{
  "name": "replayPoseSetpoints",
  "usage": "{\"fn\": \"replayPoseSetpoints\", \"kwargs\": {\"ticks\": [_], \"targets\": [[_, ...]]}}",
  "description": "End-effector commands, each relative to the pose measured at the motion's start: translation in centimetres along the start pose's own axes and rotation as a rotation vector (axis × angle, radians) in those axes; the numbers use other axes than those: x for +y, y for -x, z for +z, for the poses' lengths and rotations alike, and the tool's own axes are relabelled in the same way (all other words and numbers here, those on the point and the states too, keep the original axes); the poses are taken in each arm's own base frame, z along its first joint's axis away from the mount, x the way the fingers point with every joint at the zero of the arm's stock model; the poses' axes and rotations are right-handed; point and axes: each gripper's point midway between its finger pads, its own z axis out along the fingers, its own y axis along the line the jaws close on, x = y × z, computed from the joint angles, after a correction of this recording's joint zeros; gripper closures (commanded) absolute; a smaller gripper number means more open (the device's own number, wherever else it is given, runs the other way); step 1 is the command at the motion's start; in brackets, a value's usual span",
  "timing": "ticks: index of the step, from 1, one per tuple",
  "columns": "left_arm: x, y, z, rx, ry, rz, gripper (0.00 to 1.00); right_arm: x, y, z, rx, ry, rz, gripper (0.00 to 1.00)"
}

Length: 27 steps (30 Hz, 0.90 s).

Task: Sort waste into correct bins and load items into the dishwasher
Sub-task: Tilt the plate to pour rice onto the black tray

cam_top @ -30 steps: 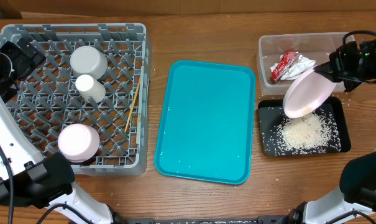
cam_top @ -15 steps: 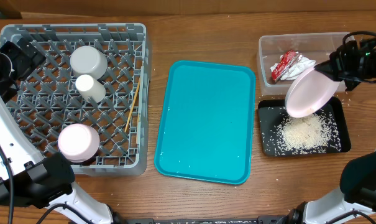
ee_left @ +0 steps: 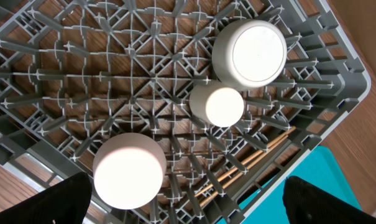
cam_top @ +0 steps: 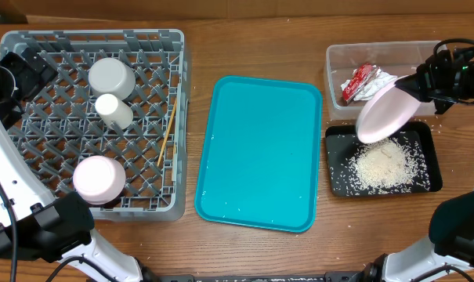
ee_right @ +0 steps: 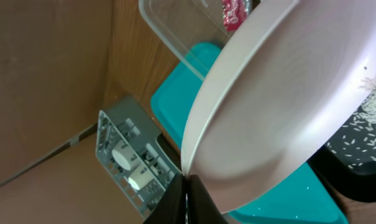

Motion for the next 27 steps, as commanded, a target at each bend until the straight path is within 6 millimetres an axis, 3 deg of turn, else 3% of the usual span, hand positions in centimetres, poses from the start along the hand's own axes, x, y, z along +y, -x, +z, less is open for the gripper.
{"fn": "replayPoseSetpoints", "kwargs": {"ticks": [1,7,12,14,15,16,21,23,27], "targets": [[-0.1,0.0,0.1,0.003,-0.003,-0.01,0.0,1.8,-1.0,-1.2,0.019,0.087,-0.035,0.96],[-0.1,0.0,0.1,0.003,-0.003,-0.01,0.0,2.8,-2.0,-0.6,0.054,0.111,-0.058,0.96],[-0.1,0.0,0.1,0.003,-0.003,-0.01,0.0,2.3,-1.9,-0.6,0.048,0.084,-0.043,0.96],[-0.1,0.0,0.1,0.003,-0.003,-0.01,0.0,1.5,-1.8,-0.7,0.041,0.056,-0.007,0.96],[-0.1,0.0,0.1,0.003,-0.003,-0.01,0.0,-0.5,-1.0,-1.0,-0.008,-0.04,0.174,0.96],[-0.1,0.0,0.1,0.003,-0.003,-0.01,0.0,-1.0,-0.8,-1.0,-0.026,-0.066,0.231,0.96],[-0.1,0.0,0.1,0.003,-0.003,-0.01,0.0,-0.4,-0.5,-1.0,-0.026,-0.035,0.149,0.96],[-0.1,0.0,0.1,0.003,-0.003,-0.01,0.0,0.8,-0.7,-0.9,-0.006,0.022,0.086,0.96],[-0.1,0.0,0.1,0.003,-0.003,-0.01,0.0,0.7,-1.0,-1.0,0.012,0.025,0.156,0.96]]}}
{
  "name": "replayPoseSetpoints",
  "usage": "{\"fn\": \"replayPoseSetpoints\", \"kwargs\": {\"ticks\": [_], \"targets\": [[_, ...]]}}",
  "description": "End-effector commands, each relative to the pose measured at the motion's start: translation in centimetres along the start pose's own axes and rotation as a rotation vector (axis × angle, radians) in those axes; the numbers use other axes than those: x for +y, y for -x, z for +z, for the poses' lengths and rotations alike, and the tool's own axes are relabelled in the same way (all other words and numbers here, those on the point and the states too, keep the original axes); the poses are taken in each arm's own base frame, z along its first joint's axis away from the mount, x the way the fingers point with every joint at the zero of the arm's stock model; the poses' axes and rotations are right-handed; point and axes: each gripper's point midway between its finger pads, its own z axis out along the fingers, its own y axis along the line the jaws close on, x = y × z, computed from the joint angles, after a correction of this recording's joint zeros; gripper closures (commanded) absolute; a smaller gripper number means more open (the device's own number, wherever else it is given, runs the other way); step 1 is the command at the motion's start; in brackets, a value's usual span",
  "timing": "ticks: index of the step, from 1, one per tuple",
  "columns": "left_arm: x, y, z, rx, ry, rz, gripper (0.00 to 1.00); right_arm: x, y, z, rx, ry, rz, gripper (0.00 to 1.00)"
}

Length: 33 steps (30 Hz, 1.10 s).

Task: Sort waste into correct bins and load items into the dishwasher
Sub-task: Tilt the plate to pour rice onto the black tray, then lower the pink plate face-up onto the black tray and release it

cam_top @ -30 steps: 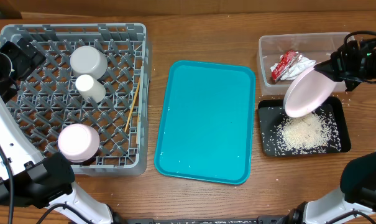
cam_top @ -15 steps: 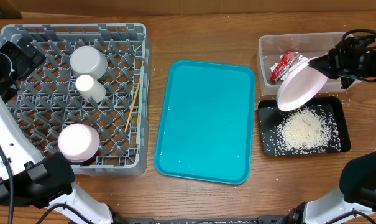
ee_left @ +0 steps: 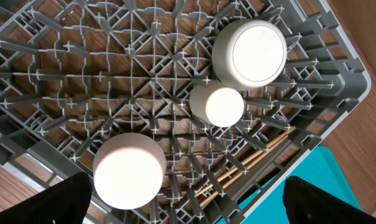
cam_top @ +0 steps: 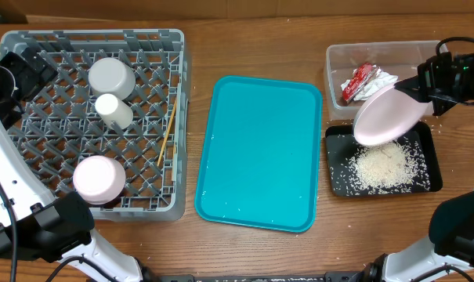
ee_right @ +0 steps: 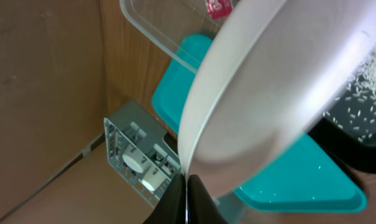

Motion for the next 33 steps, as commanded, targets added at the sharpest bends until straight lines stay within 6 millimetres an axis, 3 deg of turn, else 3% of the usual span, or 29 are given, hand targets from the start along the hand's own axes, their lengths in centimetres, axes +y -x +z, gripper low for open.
{"fn": "replayPoseSetpoints", "kwargs": {"ticks": [1,3,9,15,22,26,33], "targets": [[-0.1,0.0,0.1,0.003,-0.003,-0.01,0.0,1.7,-0.5,-1.1,-0.006,0.073,-0.017,0.96],[-0.1,0.0,0.1,0.003,-0.003,-0.01,0.0,3.3,-1.0,-1.0,0.019,0.142,-0.143,0.96],[-0.1,0.0,0.1,0.003,-0.003,-0.01,0.0,4.9,-2.9,-1.0,0.096,0.234,-0.269,0.96],[-0.1,0.0,0.1,0.003,-0.003,-0.01,0.0,8.1,-7.5,-1.6,0.272,0.431,-0.419,0.96],[-0.1,0.0,0.1,0.003,-0.003,-0.01,0.0,9.8,-10.8,0.2,0.341,0.444,-0.518,0.96],[-0.1,0.0,0.1,0.003,-0.003,-0.01,0.0,9.3,-9.6,1.2,0.275,0.365,-0.49,0.96],[-0.1,0.0,0.1,0.003,-0.003,-0.01,0.0,6.0,-4.3,2.6,0.015,0.1,-0.472,0.96]]}}
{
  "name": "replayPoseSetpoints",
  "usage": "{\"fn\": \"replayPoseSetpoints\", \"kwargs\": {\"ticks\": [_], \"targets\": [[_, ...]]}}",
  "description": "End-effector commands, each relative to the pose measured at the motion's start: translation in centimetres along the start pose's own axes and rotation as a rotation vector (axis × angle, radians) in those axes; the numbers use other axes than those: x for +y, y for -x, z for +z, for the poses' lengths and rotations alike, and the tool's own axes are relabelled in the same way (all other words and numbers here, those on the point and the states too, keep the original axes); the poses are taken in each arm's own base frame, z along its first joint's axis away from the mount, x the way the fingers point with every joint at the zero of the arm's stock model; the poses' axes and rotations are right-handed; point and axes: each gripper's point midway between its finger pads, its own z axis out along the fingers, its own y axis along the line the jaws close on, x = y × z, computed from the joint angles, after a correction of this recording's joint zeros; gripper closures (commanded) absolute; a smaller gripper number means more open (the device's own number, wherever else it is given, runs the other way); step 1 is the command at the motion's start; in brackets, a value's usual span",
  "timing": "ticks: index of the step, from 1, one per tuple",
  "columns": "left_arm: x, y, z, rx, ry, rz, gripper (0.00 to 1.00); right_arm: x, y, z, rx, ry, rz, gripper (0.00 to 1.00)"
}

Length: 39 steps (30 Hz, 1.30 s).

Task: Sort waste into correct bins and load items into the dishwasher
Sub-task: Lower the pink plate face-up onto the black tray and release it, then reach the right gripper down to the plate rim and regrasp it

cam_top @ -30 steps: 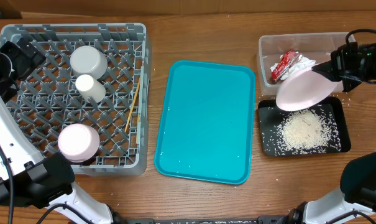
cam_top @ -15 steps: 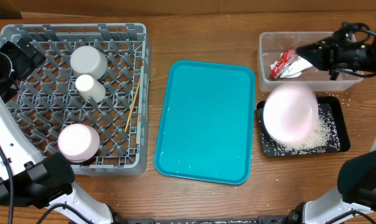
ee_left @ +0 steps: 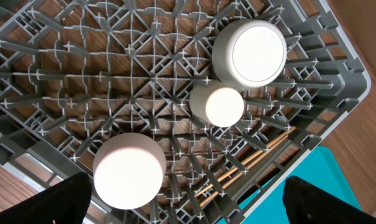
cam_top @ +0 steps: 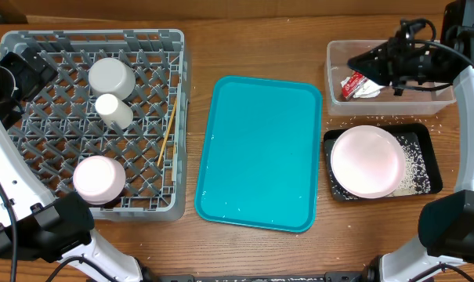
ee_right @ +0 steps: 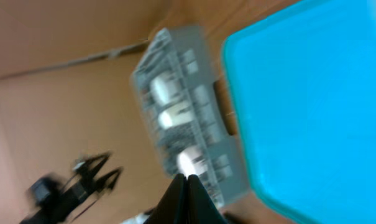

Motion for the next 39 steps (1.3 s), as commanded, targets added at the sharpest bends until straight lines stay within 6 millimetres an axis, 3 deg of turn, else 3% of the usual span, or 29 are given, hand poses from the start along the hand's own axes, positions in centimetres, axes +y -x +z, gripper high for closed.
{"fn": "replayPoseSetpoints", "kwargs": {"ticks": [1,8,11,13,15,16,22,26,30,36,39], "targets": [[-0.1,0.0,0.1,0.003,-0.003,-0.01,0.0,-2.8,2.3,-1.8,-0.167,-0.209,-0.013,0.96],[-0.1,0.0,0.1,0.003,-0.003,-0.01,0.0,-7.7,2.0,-2.7,-0.233,-0.535,0.02,0.8],[-0.1,0.0,0.1,0.003,-0.003,-0.01,0.0,-8.6,1.1,-2.1,-0.238,-0.658,0.007,0.58],[-0.1,0.0,0.1,0.003,-0.003,-0.01,0.0,-9.1,0.6,-1.9,-0.272,-0.736,0.045,0.52],[-0.1,0.0,0.1,0.003,-0.003,-0.01,0.0,-9.8,0.1,-1.8,-0.334,-0.81,0.126,0.33],[-0.1,0.0,0.1,0.003,-0.003,-0.01,0.0,-10.0,-0.2,-1.5,-0.357,-0.831,0.163,0.31],[-0.1,0.0,0.1,0.003,-0.003,-0.01,0.0,-11.5,-2.5,2.9,-0.323,-0.868,0.189,0.3],[-0.1,0.0,0.1,0.003,-0.003,-0.01,0.0,-14.9,-3.4,5.1,-0.345,-0.936,0.227,0.32],[-0.1,0.0,0.1,0.003,-0.003,-0.01,0.0,-17.1,-4.0,5.7,-0.336,-0.964,0.256,0.38],[-0.1,0.0,0.1,0.003,-0.003,-0.01,0.0,-19.3,-4.4,5.8,-0.328,-1.014,0.244,0.55],[-0.1,0.0,0.1,0.003,-0.003,-0.01,0.0,-19.6,-4.2,6.7,-0.297,-0.994,0.185,0.56]]}}
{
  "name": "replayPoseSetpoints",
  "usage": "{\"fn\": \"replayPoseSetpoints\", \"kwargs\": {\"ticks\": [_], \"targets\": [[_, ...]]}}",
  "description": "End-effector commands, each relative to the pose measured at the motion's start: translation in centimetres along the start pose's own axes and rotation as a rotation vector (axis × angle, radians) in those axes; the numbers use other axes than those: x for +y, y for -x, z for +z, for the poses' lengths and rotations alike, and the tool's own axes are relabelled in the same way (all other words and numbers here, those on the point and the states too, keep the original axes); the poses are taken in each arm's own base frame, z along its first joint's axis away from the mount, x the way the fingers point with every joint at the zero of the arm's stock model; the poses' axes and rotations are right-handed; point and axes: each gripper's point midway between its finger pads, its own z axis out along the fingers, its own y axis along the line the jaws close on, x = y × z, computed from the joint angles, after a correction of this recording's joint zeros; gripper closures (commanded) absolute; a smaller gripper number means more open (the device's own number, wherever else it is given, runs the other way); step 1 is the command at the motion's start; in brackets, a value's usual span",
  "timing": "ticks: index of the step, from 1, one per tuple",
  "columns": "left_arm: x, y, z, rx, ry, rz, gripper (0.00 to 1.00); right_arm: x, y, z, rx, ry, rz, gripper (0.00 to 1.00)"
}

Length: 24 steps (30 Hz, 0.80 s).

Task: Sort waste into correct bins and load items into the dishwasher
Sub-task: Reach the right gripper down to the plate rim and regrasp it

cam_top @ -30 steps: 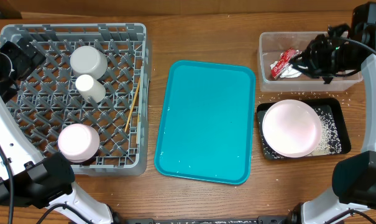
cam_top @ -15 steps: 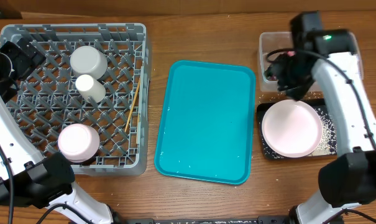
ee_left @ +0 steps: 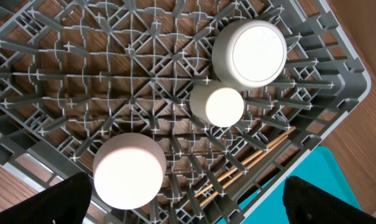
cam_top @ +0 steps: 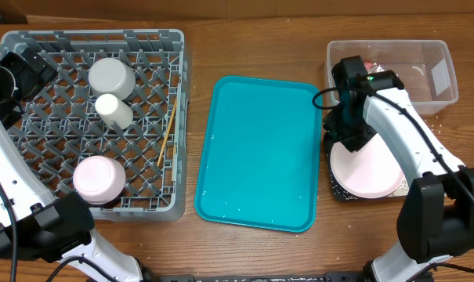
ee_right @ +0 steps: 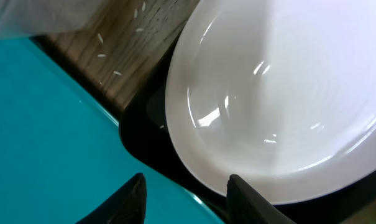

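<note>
A pink plate [cam_top: 370, 171] [ee_right: 287, 106] lies flat on the black tray [cam_top: 333, 186] [ee_right: 156, 143] at the right and covers most of it. My right gripper [cam_top: 348, 137] [ee_right: 186, 180] is open and low at the plate's left rim, one finger over the teal tray [cam_top: 260, 153], the other over the plate. My left gripper [cam_top: 25, 66] [ee_left: 184, 186] hangs open above the grey dish rack [cam_top: 33, 39], holding nothing. The rack holds two white cups [cam_top: 111, 77] [cam_top: 113, 110], a pink cup [cam_top: 98, 177] and chopsticks [cam_top: 168, 129].
A clear bin [cam_top: 425, 70] stands at the back right, with my right arm across its left end. A few rice grains [ee_right: 107, 46] lie on the wood between the bin and the black tray.
My right gripper was shut up over the clear bin; now it is open and low at the left rim of the plate. The plate lies where it was. The left arm is unmoved.
My right gripper held the pink plate tilted over the rice on the black tray at the first two moments. Then the plate lay flat on that tray with the gripper away over the bin. Now the gripper is open at the plate's left edge.
</note>
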Motion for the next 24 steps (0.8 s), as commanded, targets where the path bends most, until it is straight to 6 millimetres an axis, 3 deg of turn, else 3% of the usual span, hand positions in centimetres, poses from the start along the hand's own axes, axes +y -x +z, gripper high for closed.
{"fn": "replayPoseSetpoints", "kwargs": {"ticks": [1,13,24], "targets": [[-0.1,0.0,0.1,0.003,-0.003,-0.01,0.0,0.2,0.2,0.2,-0.023,0.03,-0.058,0.56],[-0.1,0.0,0.1,0.003,-0.003,-0.01,0.0,0.3,0.5,1.1,-0.038,0.03,-0.049,0.56],[-0.1,0.0,0.1,0.003,-0.003,-0.01,0.0,-0.7,-0.2,3.8,-0.036,0.008,-0.051,0.6]]}}
